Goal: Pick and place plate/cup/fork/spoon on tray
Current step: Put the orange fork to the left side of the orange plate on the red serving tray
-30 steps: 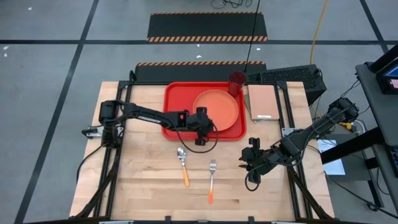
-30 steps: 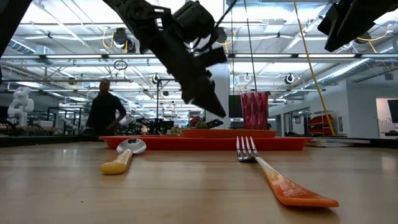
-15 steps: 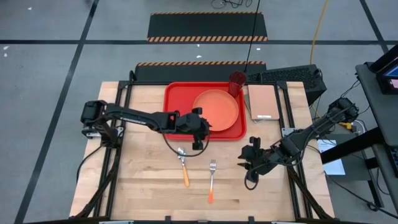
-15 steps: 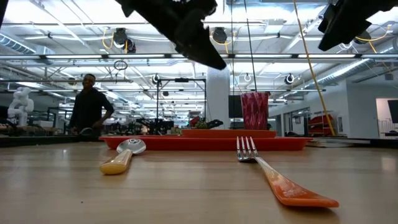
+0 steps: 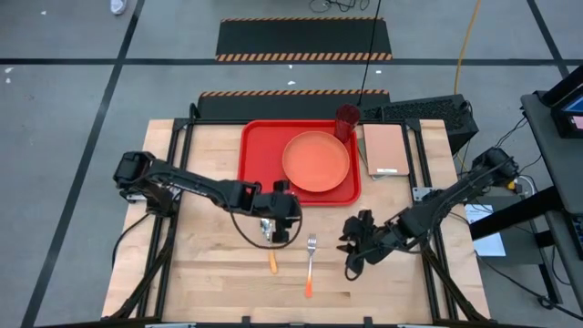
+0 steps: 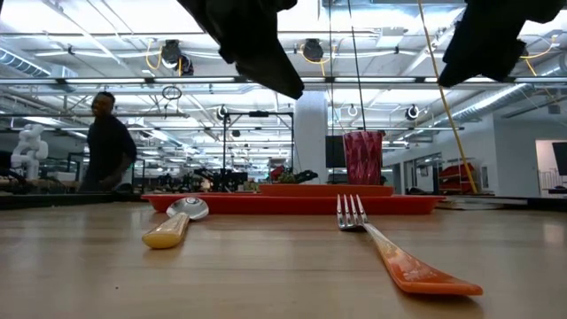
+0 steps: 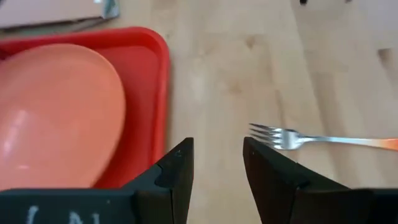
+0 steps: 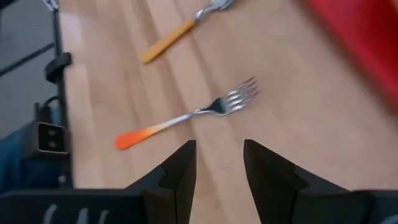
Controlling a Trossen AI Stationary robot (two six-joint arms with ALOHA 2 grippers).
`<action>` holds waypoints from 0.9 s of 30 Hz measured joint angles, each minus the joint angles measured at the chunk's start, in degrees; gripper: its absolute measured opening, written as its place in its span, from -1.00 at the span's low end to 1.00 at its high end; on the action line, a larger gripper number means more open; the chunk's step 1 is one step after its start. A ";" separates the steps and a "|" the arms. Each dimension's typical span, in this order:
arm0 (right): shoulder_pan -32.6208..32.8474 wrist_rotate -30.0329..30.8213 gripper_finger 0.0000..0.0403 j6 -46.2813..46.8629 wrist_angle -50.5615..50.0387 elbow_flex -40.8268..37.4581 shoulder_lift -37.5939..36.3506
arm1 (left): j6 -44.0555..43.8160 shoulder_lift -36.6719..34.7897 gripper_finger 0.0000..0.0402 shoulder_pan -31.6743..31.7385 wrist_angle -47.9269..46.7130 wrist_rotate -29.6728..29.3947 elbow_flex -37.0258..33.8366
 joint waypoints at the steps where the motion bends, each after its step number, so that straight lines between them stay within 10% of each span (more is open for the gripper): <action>1: 0.02 -0.78 -0.37 1.18 1.05 0.00 0.84 | -1.23 0.00 -0.29 -0.74 -0.14 -0.04 0.00; 20: 9.21 -0.58 -0.37 11.42 23.19 1.80 14.38 | -25.07 0.00 -0.29 -19.96 -9.20 -7.50 0.00; 27: 10.95 4.14 -0.42 21.39 7.53 11.51 21.06 | -32.31 0.00 -0.29 -26.42 -9.02 -12.37 0.00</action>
